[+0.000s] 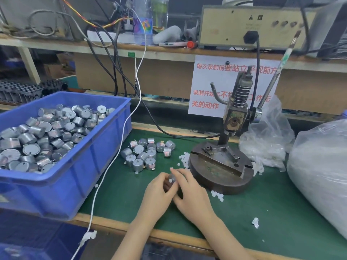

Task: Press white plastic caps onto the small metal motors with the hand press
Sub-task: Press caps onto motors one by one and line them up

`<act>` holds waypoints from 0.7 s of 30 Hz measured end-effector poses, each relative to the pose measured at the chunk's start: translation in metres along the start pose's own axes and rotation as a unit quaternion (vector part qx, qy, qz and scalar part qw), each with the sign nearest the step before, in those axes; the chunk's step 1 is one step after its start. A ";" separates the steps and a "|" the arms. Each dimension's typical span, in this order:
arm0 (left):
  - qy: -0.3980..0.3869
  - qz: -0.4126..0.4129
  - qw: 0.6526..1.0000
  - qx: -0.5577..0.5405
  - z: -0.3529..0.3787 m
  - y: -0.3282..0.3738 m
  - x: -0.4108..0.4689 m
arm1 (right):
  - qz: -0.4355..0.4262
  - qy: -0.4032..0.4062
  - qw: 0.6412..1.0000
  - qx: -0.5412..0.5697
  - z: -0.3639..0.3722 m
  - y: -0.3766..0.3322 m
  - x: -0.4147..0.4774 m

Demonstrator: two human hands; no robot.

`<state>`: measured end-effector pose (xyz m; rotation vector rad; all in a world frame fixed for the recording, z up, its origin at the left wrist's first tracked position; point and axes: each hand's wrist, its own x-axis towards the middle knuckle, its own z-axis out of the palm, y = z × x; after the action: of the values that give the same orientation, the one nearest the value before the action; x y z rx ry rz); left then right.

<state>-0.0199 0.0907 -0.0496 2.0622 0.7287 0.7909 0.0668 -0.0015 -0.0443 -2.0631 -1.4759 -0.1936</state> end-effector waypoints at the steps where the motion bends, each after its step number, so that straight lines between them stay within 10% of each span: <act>1: -0.002 0.005 1.000 0.007 0.001 0.000 0.000 | 0.004 0.012 1.000 0.000 0.001 0.002 0.001; 14: 0.086 -0.137 0.938 -0.308 -0.007 0.003 0.010 | 0.220 0.258 0.940 0.047 -0.060 0.032 0.023; 21: 0.074 -0.129 0.939 -0.309 -0.005 0.000 0.010 | 0.287 0.149 0.940 -0.107 -0.069 0.069 0.042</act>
<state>-0.0174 0.1003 -0.0439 1.3255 0.7027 0.8905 0.1596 -0.0187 0.0051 -2.4143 -0.6571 -0.4219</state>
